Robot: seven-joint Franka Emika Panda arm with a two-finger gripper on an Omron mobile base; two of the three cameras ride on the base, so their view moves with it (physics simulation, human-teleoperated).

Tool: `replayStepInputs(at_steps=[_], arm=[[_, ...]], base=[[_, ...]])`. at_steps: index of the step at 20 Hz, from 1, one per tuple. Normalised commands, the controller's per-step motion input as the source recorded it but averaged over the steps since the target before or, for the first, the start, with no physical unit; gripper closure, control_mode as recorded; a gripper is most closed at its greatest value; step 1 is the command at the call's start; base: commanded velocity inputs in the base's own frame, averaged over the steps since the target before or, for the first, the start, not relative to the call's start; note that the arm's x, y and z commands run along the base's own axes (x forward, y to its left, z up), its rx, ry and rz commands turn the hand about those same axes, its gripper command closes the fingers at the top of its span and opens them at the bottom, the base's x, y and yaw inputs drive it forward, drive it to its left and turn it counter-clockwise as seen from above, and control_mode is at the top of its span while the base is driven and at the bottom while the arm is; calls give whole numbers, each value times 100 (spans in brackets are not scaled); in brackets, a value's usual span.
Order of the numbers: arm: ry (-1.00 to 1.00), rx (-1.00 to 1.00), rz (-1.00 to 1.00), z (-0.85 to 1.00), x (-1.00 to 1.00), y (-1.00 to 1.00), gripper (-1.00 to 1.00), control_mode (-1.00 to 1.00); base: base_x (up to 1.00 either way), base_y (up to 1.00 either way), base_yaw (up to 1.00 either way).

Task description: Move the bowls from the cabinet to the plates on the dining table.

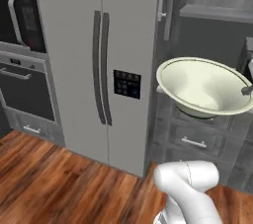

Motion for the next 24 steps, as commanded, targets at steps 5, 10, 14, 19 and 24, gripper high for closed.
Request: replayStepInputs(at_steps=[5, 10, 14, 19, 24], arm=[[0, 0, 0, 0, 0, 0, 100, 100], [0, 0, 0, 0, 0, 0, 100, 100], [0, 0, 0, 0, 0, 0, 100, 100], [0, 0, 0, 0, 0, 0, 100, 100], [0, 0, 0, 0, 0, 0, 100, 100]], base=[[-42, 4, 47], [-41, 10, 53], [-34, 12, 62], [-24, 20, 73], [-24, 34, 80]])
